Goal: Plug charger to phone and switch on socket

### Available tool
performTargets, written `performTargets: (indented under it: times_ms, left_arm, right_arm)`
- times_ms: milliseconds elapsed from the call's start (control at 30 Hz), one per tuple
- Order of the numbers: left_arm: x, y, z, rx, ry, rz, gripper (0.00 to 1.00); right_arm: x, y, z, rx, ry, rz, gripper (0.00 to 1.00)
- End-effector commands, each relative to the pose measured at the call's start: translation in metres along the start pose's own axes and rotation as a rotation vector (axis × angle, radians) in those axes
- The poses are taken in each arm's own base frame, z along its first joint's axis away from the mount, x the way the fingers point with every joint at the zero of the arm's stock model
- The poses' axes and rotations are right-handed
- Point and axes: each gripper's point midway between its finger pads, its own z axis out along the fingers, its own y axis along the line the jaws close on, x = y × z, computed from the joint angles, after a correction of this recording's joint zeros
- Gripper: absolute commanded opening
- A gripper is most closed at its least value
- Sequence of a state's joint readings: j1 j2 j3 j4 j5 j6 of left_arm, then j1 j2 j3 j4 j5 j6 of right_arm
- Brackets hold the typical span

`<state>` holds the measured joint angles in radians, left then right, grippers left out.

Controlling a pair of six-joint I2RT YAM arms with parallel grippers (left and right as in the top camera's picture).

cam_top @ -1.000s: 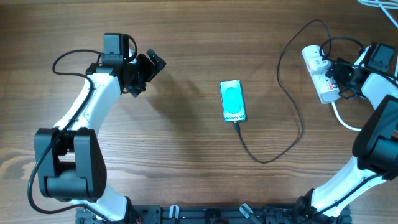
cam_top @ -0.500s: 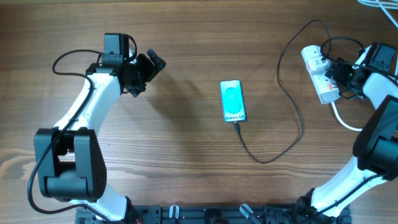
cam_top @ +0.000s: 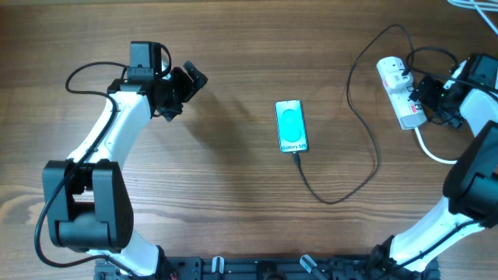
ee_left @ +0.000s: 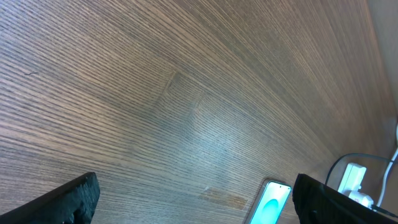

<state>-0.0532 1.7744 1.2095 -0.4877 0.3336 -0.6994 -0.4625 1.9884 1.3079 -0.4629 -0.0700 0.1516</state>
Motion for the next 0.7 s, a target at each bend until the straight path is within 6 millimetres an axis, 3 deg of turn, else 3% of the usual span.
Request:
performTargets:
  times_ms: [0, 100, 233, 667]
  left_arm:
    - [-0.004, -0.002, -0.007, 0.002, -0.024, 0.022, 1.00]
    - [-0.004, -0.002, -0.007, 0.002, -0.024, 0.022, 1.00]
    - [-0.004, -0.002, -0.007, 0.002, -0.024, 0.022, 1.00]
    - [-0.004, -0.002, -0.007, 0.002, -0.024, 0.022, 1.00]
  right_arm:
    - [-0.046, 0.011, -0.059, -0.038, -0.178, -0.029, 0.99]
    - [-0.048, 0.026, -0.066, -0.120, -0.186, -0.040, 1.00]
    - [-0.041, 0.024, -0.055, -0.116, -0.155, -0.035, 1.00]
    - [-0.044, 0.024, -0.056, -0.117, -0.170, -0.036, 1.00]
